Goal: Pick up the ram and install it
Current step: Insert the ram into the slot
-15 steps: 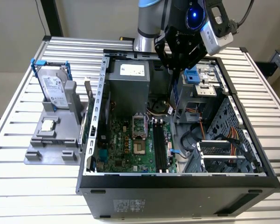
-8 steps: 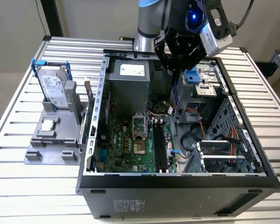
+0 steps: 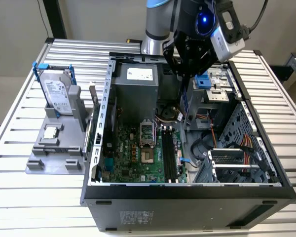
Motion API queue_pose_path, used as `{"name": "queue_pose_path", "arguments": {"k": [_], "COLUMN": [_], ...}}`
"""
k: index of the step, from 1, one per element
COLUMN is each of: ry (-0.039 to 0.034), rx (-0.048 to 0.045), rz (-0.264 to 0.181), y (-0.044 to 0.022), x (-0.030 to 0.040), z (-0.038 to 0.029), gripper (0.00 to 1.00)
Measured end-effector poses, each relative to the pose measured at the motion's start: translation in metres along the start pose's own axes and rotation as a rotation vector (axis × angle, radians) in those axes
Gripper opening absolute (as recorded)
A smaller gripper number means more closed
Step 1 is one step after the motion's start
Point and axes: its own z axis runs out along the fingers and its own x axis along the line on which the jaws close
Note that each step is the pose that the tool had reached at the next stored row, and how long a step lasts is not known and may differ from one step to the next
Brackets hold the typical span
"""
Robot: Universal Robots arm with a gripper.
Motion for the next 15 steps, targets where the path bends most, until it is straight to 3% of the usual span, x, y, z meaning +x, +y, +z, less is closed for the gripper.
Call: {"name": "queue_pose_path", "arguments": {"k": [15], "ry": [0.0], "rx": [0.0001], "rz": [0.0], "y": [-0.0001], "x": [0.0002], "z": [0.0051], "gripper": [0.0]}}
